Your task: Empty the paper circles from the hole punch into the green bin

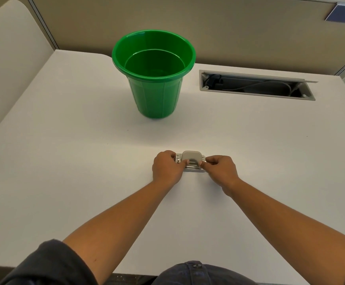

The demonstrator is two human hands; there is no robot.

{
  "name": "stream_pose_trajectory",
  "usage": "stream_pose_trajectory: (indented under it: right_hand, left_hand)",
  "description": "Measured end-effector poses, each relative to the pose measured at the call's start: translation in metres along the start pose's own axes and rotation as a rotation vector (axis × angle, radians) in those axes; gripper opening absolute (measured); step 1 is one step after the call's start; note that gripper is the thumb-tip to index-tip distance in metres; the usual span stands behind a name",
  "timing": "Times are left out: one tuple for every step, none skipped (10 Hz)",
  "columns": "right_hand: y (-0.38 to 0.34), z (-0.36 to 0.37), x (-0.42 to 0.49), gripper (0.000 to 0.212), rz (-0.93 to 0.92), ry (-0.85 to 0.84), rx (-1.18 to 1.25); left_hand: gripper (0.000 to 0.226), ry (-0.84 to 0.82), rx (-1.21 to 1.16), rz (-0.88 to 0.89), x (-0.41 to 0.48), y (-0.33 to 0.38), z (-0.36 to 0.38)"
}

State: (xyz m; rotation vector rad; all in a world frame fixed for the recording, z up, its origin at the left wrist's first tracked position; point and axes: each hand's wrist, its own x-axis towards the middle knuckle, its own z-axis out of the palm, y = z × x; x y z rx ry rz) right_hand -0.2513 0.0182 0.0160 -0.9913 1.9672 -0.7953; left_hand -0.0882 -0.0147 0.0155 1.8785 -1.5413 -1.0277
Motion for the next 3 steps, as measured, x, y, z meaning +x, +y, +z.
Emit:
stream_pose_trajectory:
  right_hand:
    - [0.002,-0.005,0.002,0.019,-0.01,-0.037,0.009]
    - [0.003,-0.011,0.0,0.034,-0.07,-0.008,-0.031]
    - [0.014,-0.012,-0.001,0.056,-0.197,0.118,-0.132]
  left_hand:
    - [0.05,-0.021,0.028,0.047,0.002,-0.006,0.002]
    - [0.06,-0.044,0.029,0.096,-0.001,-0.01,-0.004]
    - [0.057,0.058,0.07,0.193,-0.004,-0.021,-0.012]
